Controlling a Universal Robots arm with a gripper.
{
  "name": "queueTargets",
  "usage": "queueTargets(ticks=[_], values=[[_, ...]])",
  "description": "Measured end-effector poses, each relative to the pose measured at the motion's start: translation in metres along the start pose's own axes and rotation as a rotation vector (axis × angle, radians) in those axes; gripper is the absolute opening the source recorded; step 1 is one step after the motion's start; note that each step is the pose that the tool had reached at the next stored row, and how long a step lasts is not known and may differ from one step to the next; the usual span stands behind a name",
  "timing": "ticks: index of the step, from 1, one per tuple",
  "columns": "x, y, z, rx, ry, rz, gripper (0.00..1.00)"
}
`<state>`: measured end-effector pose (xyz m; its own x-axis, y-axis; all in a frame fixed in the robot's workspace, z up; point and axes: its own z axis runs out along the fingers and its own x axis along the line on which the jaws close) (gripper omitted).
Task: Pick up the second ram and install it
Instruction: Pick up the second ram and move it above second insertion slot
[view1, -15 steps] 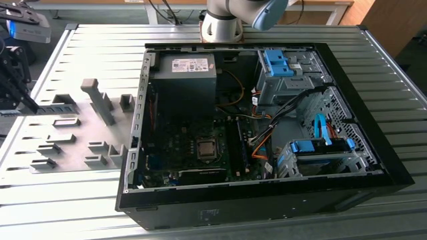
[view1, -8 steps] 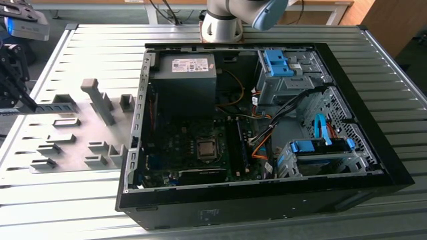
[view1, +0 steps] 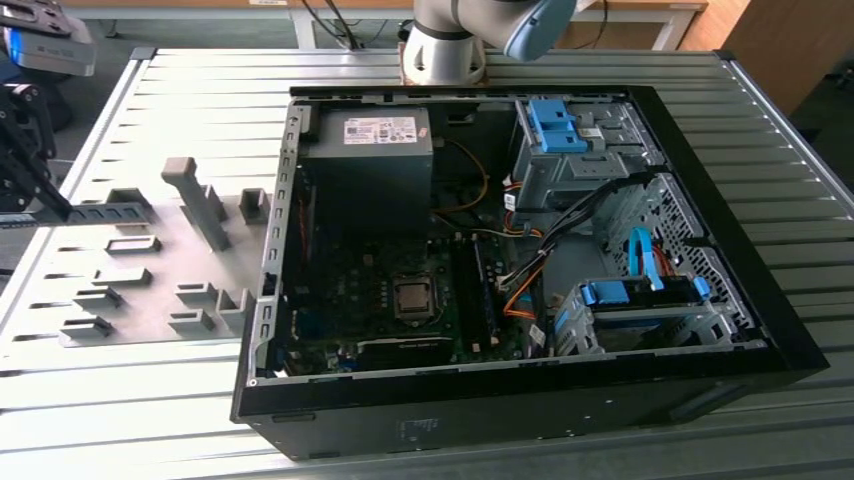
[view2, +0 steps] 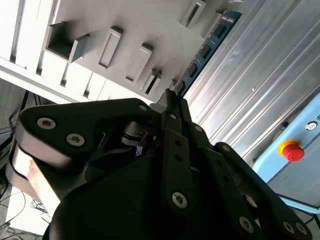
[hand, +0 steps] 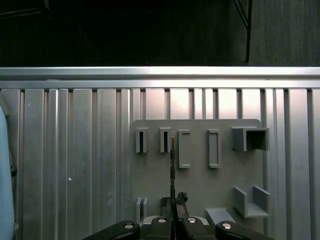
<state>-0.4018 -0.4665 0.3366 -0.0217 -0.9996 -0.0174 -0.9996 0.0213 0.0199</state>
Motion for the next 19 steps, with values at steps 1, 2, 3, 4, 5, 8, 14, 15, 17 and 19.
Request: queueTargets(ticks=[1, 2, 3, 4, 5, 8, 14, 15, 17, 19], values=[[0.0, 0.0, -0.0005, 0.0, 0.0, 0.0, 0.14], [0.0, 0.0, -0.0009, 0.0001, -0.0001, 0.0, 0.14], [0.0, 0.0, -0.0015, 0.0001, -0.0001, 0.0, 0.14], [0.0, 0.0, -0.002, 0.0, 0.0, 0.0, 0.14], [-0.0001, 0.0001, -0.0025, 0.0, 0.0, 0.0, 0.14], [-0.0001, 0.0001, -0.0039, 0.0, 0.0, 0.0, 0.14], [-0.0001, 0.0002, -0.0071, 0.0, 0.0, 0.0, 0.14], [-0.0001, 0.0002, -0.0076, 0.0, 0.0, 0.0, 0.14], [-0.0002, 0.0002, -0.0086, 0.0001, 0.0, 0.0, 0.14], [-0.0002, 0.0002, -0.0095, 0.0001, -0.0001, 0.0, 0.14]])
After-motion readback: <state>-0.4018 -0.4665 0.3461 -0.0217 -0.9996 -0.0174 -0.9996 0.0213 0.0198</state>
